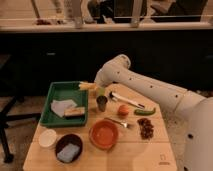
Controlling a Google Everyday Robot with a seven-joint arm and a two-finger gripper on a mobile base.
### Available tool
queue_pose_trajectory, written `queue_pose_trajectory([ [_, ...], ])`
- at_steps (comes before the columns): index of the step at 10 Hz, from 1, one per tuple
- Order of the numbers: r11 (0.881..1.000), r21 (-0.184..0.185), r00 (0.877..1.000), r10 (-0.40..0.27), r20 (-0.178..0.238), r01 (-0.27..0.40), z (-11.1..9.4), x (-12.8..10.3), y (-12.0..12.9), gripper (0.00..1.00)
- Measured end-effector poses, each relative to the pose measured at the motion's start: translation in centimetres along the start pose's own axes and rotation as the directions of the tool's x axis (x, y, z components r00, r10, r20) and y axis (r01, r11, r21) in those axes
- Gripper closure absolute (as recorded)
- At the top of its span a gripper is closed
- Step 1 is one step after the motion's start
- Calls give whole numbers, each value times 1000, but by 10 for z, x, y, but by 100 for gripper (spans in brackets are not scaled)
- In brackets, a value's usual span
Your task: Place banana in plastic cup
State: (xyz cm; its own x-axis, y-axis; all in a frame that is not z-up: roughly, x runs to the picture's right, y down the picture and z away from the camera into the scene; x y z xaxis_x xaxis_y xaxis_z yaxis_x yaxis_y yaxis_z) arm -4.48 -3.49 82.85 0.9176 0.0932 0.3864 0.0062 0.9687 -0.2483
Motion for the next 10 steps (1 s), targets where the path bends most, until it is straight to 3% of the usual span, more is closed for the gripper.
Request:
queue_pose_trajectory([
  [4,1000,19,1000,12,-8,-12,14,13,-31,100],
  [10,993,-26,994,112,-4,-112,44,58,-43,100],
])
